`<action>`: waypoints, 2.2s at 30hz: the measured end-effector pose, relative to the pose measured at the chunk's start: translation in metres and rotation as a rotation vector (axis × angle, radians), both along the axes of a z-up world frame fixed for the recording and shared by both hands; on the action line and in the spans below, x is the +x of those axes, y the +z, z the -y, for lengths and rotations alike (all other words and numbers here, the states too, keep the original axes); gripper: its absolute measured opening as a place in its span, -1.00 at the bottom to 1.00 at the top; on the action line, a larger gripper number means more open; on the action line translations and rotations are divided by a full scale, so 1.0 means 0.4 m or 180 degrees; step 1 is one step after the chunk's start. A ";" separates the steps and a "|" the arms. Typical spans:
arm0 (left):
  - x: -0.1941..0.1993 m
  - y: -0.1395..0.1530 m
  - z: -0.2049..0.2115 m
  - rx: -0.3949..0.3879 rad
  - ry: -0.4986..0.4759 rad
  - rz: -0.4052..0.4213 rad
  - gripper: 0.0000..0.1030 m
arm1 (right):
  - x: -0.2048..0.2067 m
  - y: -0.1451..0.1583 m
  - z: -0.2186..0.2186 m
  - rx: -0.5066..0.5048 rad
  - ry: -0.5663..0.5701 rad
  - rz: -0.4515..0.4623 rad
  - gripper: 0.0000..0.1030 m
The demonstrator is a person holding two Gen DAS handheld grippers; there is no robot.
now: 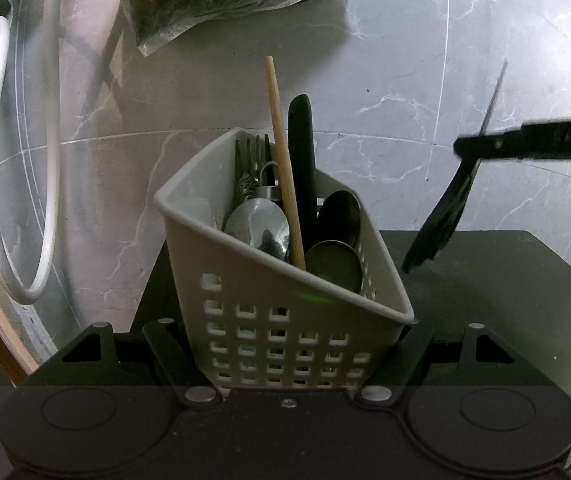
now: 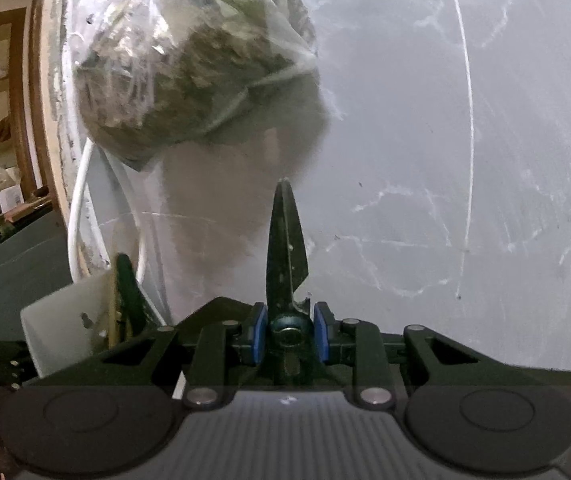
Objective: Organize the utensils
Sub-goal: 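Lift the scissors with the right tool toward the holder, then lower the scissors handles-first into the holder with the right tool and release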
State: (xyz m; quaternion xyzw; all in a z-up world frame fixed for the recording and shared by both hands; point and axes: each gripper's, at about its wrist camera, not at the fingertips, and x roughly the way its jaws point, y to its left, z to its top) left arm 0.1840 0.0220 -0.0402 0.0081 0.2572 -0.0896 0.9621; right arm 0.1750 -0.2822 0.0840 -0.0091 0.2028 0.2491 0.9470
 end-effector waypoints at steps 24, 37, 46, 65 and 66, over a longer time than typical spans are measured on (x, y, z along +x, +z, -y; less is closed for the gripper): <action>-0.010 -0.013 -0.010 -0.0097 0.0044 0.0151 0.51 | -0.061 0.188 -0.272 0.0133 0.0866 0.0037 -0.46; -0.017 -0.016 -0.011 -0.0099 0.0043 0.0171 0.51 | -0.066 0.161 -0.288 0.0294 0.0534 -0.0299 -0.45; -0.017 -0.015 -0.010 -0.0100 0.0045 0.0172 0.51 | -0.064 0.170 -0.296 0.0320 0.0270 -0.0589 -0.45; -0.016 -0.014 -0.008 -0.0098 0.0036 0.0178 0.51 | -0.019 0.119 -0.373 -0.0085 0.0175 -0.0917 -0.45; -0.014 -0.014 -0.008 -0.0097 0.0032 0.0178 0.51 | -0.017 0.115 -0.381 -0.0121 0.0192 -0.0913 -0.45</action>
